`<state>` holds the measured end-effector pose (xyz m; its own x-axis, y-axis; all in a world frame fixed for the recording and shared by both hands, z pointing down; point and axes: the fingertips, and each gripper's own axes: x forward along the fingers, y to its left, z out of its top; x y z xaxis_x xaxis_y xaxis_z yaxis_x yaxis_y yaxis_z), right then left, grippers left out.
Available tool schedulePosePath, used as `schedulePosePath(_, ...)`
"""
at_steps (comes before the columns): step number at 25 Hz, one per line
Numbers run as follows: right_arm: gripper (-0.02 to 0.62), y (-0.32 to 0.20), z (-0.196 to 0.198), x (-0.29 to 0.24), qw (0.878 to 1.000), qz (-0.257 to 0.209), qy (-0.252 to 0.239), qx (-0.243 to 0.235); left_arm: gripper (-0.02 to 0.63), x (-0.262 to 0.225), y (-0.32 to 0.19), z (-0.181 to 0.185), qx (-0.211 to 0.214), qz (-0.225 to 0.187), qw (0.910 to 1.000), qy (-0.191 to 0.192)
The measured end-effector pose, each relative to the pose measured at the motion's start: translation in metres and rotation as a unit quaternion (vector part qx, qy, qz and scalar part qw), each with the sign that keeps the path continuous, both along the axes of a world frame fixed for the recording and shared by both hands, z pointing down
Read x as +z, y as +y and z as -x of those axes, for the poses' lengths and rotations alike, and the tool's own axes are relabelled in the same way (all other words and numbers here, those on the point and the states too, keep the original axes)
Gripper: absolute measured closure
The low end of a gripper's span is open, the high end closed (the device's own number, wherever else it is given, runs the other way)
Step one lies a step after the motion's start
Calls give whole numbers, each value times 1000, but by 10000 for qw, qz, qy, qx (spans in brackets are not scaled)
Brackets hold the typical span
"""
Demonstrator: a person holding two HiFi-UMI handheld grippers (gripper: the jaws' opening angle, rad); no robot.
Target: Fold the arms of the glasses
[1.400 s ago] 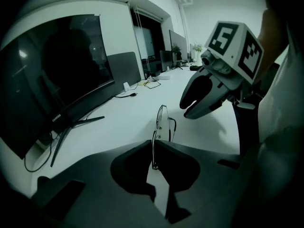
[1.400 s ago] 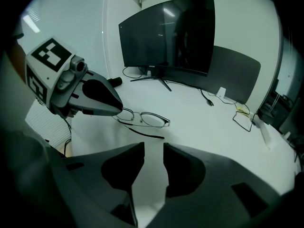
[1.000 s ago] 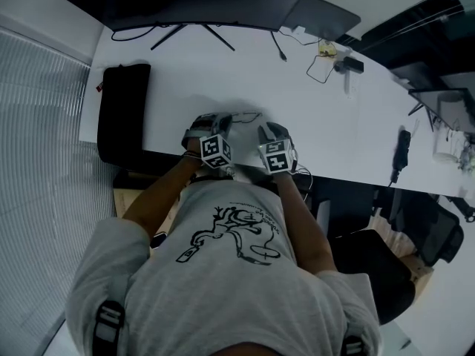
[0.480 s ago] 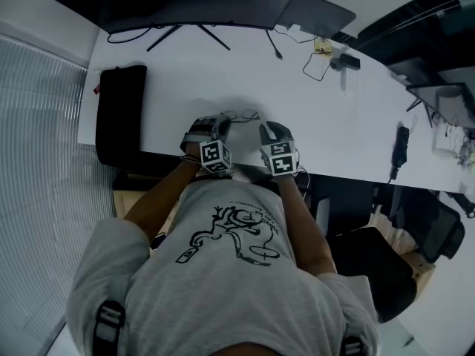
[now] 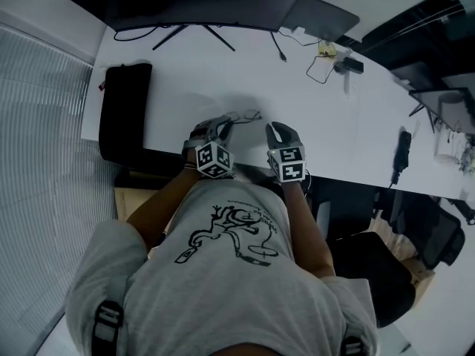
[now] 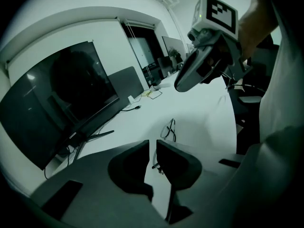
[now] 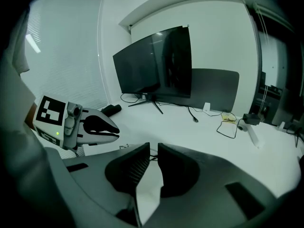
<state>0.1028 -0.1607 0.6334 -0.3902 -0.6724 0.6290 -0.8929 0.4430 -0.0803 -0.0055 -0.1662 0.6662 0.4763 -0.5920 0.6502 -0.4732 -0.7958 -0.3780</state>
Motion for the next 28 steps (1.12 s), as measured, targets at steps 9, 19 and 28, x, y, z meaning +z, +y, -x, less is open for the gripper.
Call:
schedulePosePath(9,549,3,-6,-61,9988,-382,-310,41,565,-81,-3,-5,-593,281,9871,1460)
schedulePosePath(19,558,4,-7,-149,9947,-877,-530,-48,575,-172,-5,-5,-800,354,9607,2634)
schedulePosePath(28,563,9,-1,-216,9895,-1310,-559,-229,575,-233,2,-3,-699,196,9455,3175)
